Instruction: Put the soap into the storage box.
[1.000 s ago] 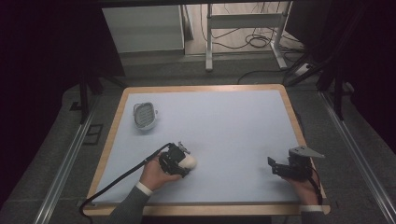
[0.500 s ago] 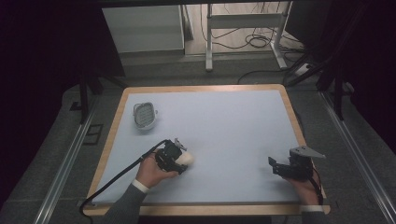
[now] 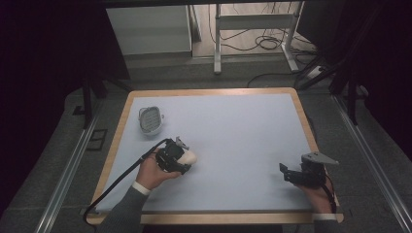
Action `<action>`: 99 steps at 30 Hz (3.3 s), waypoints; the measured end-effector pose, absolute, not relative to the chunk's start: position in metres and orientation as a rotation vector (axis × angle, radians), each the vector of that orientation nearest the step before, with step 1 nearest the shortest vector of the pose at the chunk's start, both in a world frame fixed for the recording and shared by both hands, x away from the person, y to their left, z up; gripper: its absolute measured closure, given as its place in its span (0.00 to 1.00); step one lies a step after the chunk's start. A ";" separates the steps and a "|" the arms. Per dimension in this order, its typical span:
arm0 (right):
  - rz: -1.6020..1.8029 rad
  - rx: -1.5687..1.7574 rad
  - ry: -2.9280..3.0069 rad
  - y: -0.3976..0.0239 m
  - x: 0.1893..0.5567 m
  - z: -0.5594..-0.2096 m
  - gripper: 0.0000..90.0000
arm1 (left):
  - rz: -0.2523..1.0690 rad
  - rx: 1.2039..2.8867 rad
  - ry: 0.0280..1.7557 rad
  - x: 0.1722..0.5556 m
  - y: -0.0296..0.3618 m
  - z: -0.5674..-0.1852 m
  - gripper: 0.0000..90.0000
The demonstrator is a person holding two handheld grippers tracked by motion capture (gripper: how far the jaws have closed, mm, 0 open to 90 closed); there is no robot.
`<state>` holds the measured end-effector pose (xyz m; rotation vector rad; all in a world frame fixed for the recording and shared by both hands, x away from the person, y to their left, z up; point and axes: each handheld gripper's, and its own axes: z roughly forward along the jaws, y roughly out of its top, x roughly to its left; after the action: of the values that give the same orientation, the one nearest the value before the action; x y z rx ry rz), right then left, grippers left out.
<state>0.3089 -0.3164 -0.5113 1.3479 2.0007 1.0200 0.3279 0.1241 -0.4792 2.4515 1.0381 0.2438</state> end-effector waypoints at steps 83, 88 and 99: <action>1.024 1.347 2.006 -0.316 0.309 -0.512 0.11 | 0.348 2.317 1.304 0.420 0.191 -0.433 0.55; 1.022 1.346 2.007 -0.316 0.309 -0.512 0.11 | 0.310 2.300 1.323 0.427 0.200 -0.434 0.55; 1.019 1.349 2.007 -0.317 0.309 -0.512 0.10 | 0.351 2.258 1.394 0.436 0.214 -0.433 0.55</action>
<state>0.3091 -0.3166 -0.5121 1.3486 2.0070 1.0193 0.4361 0.2145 -0.4328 2.2582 1.3940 0.3511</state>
